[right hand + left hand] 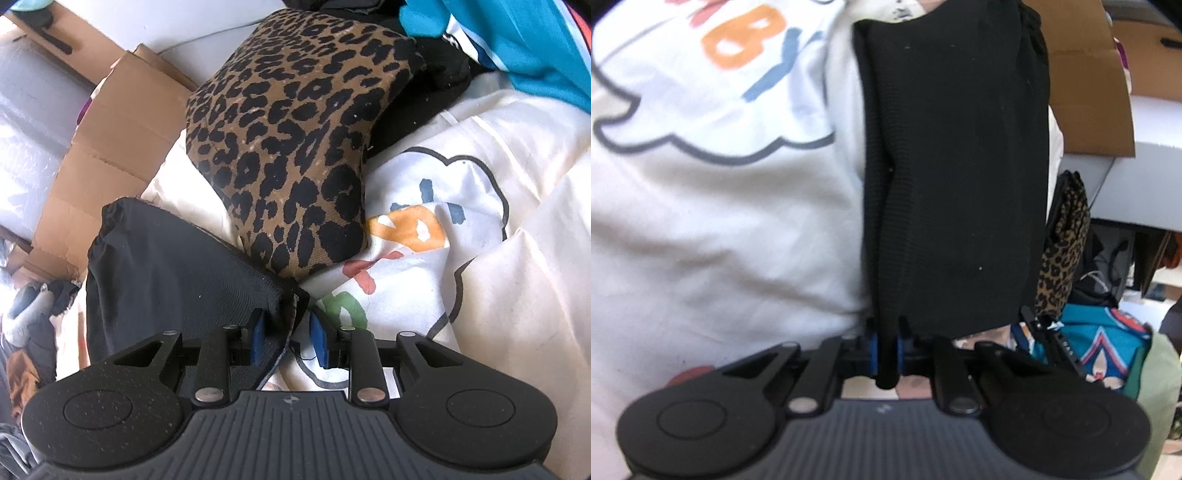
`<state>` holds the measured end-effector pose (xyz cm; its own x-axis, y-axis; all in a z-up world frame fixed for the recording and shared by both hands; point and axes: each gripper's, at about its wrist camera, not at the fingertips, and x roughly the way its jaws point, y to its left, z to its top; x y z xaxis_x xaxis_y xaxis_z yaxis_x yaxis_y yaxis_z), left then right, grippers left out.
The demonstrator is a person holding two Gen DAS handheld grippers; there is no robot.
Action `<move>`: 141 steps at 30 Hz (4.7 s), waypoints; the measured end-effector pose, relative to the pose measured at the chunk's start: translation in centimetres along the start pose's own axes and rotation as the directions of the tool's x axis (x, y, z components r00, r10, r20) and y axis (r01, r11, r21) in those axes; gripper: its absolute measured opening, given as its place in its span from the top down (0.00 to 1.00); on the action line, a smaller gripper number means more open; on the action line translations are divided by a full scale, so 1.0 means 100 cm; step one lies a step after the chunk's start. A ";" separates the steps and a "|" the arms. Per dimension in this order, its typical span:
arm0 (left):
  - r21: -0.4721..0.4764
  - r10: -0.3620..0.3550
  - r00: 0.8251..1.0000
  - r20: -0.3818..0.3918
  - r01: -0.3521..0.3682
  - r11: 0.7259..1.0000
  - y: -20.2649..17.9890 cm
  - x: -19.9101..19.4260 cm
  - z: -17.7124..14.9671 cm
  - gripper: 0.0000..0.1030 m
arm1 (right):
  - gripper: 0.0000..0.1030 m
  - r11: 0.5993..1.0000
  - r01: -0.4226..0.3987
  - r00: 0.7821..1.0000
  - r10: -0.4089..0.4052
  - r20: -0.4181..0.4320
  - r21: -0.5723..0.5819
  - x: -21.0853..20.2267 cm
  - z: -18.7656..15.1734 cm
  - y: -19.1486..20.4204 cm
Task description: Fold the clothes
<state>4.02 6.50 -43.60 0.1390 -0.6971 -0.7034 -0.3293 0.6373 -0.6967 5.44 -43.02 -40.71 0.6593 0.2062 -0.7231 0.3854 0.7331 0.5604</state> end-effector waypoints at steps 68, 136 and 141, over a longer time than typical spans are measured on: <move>0.161 0.245 0.969 -0.019 -0.239 0.958 -0.011 -0.014 -0.001 0.91 | 0.89 0.966 -0.257 0.880 0.225 -0.419 -0.020 0.032 0.003 -0.003; 0.220 0.288 0.946 -0.149 -0.252 0.942 -0.074 -0.119 -0.039 0.92 | 0.98 0.953 -0.298 0.814 0.229 -0.534 -0.047 -0.111 0.010 0.033; 0.222 0.288 0.949 -0.128 -0.255 0.941 -0.084 -0.114 -0.020 0.92 | 0.98 0.946 -0.323 0.820 0.259 -0.511 -0.039 -0.098 0.019 0.041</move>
<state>3.32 8.45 -29.43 -0.0823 -0.5203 -0.8500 -0.1382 0.8506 -0.5073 1.74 -43.24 -30.55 0.3098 0.6900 -0.6541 0.1267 0.6519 0.7477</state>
